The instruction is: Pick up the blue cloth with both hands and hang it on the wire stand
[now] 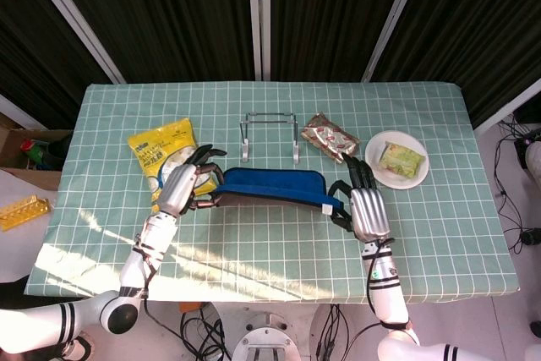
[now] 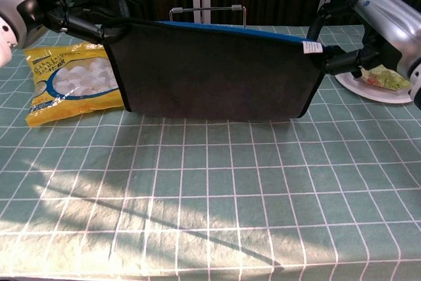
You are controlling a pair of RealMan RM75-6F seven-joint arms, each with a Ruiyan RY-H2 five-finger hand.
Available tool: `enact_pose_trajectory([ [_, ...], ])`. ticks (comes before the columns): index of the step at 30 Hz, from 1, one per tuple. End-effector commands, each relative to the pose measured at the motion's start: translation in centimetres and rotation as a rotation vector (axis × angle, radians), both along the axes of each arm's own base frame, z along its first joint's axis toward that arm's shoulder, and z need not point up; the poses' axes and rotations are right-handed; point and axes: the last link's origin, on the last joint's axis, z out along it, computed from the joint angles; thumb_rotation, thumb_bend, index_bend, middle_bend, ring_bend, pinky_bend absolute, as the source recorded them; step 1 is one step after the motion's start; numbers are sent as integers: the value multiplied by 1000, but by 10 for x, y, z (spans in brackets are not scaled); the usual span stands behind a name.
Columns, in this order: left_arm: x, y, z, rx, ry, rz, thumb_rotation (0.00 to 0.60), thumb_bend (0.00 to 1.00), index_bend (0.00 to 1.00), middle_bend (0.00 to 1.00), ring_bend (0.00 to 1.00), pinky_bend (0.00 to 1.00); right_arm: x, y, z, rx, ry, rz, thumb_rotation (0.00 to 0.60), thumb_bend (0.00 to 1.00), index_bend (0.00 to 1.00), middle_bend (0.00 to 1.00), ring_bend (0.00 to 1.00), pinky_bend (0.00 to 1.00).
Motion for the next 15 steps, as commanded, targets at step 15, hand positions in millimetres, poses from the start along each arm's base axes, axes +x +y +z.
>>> enact_pose_trajectory([
  [15, 18, 85, 29, -4, -3, 83, 600, 492, 847, 198, 66, 172, 65, -117, 41, -47, 152, 13, 600, 537, 1000, 96, 0, 0],
])
